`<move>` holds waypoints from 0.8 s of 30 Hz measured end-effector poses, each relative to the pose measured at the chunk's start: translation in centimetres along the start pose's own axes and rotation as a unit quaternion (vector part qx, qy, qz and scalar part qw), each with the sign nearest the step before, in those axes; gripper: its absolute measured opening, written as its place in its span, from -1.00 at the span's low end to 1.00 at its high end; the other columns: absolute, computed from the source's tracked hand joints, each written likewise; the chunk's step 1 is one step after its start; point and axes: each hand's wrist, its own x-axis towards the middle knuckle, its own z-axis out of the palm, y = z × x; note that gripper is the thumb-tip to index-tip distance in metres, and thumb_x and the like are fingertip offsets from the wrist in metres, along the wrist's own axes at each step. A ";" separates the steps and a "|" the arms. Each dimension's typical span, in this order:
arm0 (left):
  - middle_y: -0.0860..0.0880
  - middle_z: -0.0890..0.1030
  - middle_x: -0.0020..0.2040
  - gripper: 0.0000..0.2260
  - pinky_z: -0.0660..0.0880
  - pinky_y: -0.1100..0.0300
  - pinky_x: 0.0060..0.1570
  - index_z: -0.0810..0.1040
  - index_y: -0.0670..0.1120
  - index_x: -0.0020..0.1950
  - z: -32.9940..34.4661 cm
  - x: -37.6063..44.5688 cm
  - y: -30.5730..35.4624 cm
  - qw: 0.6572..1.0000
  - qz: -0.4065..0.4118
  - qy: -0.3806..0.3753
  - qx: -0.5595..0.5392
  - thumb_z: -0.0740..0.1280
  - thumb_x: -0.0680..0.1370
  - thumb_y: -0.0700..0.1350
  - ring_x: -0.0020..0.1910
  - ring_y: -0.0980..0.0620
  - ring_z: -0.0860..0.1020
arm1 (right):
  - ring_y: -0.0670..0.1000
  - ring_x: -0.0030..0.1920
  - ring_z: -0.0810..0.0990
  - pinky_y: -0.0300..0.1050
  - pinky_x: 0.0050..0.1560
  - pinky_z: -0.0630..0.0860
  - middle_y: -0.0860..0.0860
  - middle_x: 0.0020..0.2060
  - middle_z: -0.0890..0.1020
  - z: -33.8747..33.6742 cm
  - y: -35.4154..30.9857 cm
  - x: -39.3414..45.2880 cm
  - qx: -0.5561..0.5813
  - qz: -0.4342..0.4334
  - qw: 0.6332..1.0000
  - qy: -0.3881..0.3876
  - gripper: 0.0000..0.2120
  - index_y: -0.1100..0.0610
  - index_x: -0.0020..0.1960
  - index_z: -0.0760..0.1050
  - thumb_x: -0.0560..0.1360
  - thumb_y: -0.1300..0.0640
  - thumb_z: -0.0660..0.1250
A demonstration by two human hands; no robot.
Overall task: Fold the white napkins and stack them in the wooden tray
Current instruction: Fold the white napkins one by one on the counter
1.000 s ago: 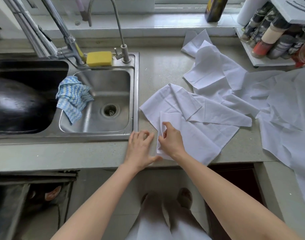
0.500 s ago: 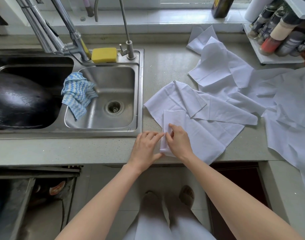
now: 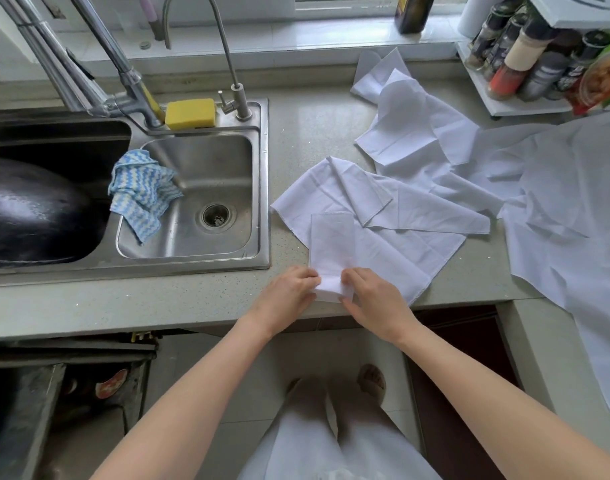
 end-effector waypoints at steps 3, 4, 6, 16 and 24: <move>-0.04 0.60 0.15 -0.81 0.45 0.09 0.16 0.62 -0.15 0.14 -0.3 0.4 -0.1 1.000 0.000 0.000 -0.024 0.30 0.58 -0.15 0.19 -0.02 0.48 | 0.09 -0.10 0.54 -0.04 -0.27 0.46 0.05 -0.15 0.57 0.4 -0.8 0.2 -0.015 0.014 0.999 0.032 -0.83 0.21 -0.01 0.46 0.46 0.16 0.37; -0.04 0.61 0.12 -0.81 0.45 0.10 0.14 0.62 -0.16 0.13 -0.4 0.5 -0.1 1.000 0.005 -0.002 -0.023 0.30 0.58 -0.15 0.17 -0.02 0.48 | 0.09 -0.14 0.54 -0.04 -0.29 0.45 0.06 -0.18 0.57 0.5 -1.1 0.2 -0.017 0.020 0.999 0.039 -0.82 0.22 -0.03 0.46 0.45 0.17 0.39; -0.06 0.63 0.08 -0.81 0.46 0.07 0.11 0.62 -0.18 0.12 -0.7 0.6 0.0 1.000 0.013 -0.003 -0.008 0.28 0.58 -0.18 0.15 -0.05 0.48 | 0.12 -0.22 0.54 -0.03 -0.35 0.43 0.08 -0.25 0.55 0.7 -1.6 0.2 -0.016 0.034 0.998 0.058 -0.80 0.24 -0.09 0.46 0.38 0.24 0.45; -0.09 0.60 -0.26 -0.70 0.40 0.10 -0.10 0.61 -0.20 -0.18 -1.6 2.1 0.6 0.999 -0.045 -0.017 0.004 0.26 0.61 -0.03 -0.07 -0.04 0.49 | 0.11 -0.27 0.49 -0.01 -0.30 0.46 0.09 -0.30 0.52 1.6 -2.8 0.7 -0.011 0.074 0.990 0.119 -0.68 0.24 -0.11 0.45 0.33 0.10 0.52; 0.03 0.27 -0.47 -0.56 0.21 0.08 -0.33 0.32 -0.12 -0.36 -3.6 3.9 1.4 0.994 -0.061 -0.073 0.045 0.16 0.63 0.10 -0.34 -0.06 0.31 | 0.14 -0.17 0.49 -0.06 -0.29 0.30 0.09 -0.21 0.50 2.2 -2.3 1.3 0.058 0.152 0.980 0.116 -0.75 0.25 0.01 0.39 0.36 0.41 0.25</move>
